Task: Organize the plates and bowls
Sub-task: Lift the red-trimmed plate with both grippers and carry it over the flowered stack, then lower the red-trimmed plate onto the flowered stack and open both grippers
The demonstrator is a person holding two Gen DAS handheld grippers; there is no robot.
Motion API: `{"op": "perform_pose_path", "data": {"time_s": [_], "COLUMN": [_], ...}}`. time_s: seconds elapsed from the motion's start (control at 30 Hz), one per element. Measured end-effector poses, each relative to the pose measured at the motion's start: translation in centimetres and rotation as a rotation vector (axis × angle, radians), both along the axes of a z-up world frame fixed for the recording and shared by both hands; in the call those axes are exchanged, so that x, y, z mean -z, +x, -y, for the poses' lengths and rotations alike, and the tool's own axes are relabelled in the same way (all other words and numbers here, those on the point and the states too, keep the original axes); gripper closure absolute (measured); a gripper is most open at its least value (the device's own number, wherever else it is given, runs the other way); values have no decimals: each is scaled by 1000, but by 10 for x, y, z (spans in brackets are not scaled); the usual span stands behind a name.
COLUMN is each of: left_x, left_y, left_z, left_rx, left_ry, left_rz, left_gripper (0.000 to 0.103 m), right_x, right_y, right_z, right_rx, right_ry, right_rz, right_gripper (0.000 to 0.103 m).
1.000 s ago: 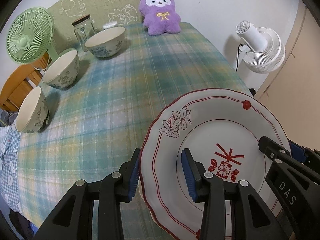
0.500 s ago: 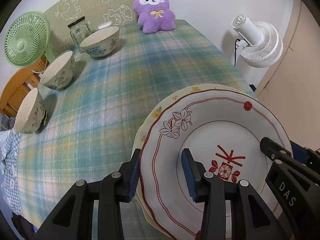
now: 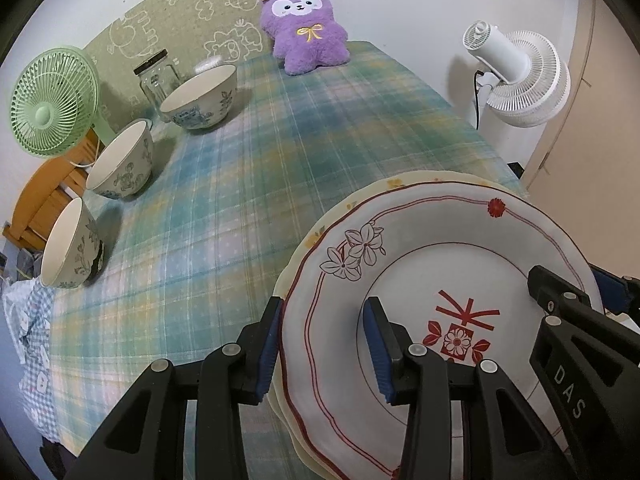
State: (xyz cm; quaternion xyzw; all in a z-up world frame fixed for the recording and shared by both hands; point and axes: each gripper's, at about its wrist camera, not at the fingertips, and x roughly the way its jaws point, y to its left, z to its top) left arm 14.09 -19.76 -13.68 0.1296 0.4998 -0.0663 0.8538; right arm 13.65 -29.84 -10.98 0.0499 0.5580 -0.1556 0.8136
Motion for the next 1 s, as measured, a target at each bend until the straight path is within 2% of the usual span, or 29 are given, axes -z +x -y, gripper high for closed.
{"op": "perform_pose_path", "data": {"time_s": [0.13, 0.4, 0.73, 0.87, 1.0], "left_x": [2, 2, 0, -3, -9], "left_y": [-1, 0, -3, -2, -4], "left_z": [4, 4, -2, -10, -17], "left_rx": [17, 22, 17, 6, -1], "left_ry": [31, 14, -48, -112, -133], "left_rz": [7, 9, -7, -41, -46], "left_gripper": [63, 61, 57, 49, 45], "right_x": [1, 2, 2, -3, -11], "right_y": [3, 2, 3, 1, -4], "right_z": [-3, -4, 4, 5, 2], "right_rx": [-10, -19, -1, 12, 15], "right_ry": [-17, -28, 33, 37, 35], "right_rz": [-7, -6, -9, -8, 3], "right_gripper": [61, 59, 41, 40, 33]}}
